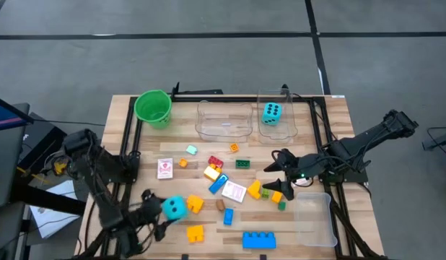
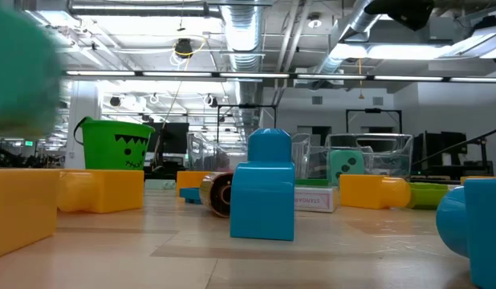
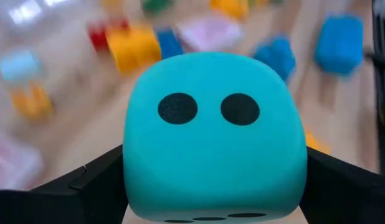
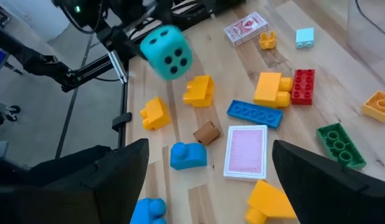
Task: Pick & Place Toys
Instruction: Put the blue dice into the right transparent bin
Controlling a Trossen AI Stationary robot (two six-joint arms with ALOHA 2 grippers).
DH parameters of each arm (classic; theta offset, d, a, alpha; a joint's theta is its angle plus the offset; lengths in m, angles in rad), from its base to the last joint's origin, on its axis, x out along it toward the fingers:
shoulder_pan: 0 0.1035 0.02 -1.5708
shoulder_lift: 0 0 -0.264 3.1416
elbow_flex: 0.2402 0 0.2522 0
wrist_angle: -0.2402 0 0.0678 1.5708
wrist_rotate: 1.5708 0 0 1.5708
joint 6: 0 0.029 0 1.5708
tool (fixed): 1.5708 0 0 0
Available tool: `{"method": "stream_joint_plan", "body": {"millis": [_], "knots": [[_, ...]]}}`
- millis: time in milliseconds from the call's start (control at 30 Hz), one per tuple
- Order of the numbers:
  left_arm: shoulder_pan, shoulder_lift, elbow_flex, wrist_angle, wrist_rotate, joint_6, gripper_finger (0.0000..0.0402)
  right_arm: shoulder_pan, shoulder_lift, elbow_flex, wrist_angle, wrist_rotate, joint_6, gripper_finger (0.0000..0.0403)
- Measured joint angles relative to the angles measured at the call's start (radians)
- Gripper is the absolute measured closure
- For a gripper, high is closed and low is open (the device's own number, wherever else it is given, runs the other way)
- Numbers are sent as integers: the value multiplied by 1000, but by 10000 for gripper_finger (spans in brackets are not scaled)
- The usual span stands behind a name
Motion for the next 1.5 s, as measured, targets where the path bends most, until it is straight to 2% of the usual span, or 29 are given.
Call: {"method": "stream_joint_plan", "body": {"millis": [200, 367, 433, 500, 567, 700, 800, 867, 1000, 1200, 1500], "knots": [[285, -122, 0, 143, -109, 448, 47, 0, 0, 0, -7, 21, -40, 72], [570, -196, 0, 389, -91, 932, 39, -11, 0, 0, -43, 39, -61, 72], [697, -204, 0, 547, 16, 1157, 42, -19, 0, 0, -74, 70, -62, 72], [828, -203, 0, 724, 241, 1357, 46, -29, 0, 0, -108, 101, -70, 72], [950, -178, 2, 904, 480, 1475, 47, -44, 0, 0, -132, 120, -77, 72], [1144, -114, 1, 1131, 761, 1550, 44, -67, -33, 2, -180, 130, -78, 72], [1262, -46, 8, 1268, 930, 1496, 48, -75, -87, 16, -233, 140, -80, 72], [1315, 14, 37, 1314, 1005, 1458, 49, -75, -135, 29, -241, 167, -91, 72], [1333, 153, 150, 1342, 1042, 1452, 46, -75, -233, 42, -242, 209, -132, 72], [1298, 382, 404, 1331, 1043, 1517, 47, -75, -337, 43, -277, 277, -148, 72], [1343, 635, 696, 1261, 992, 1534, 46, -75, -369, 43, -389, 445, -149, 72]]}}
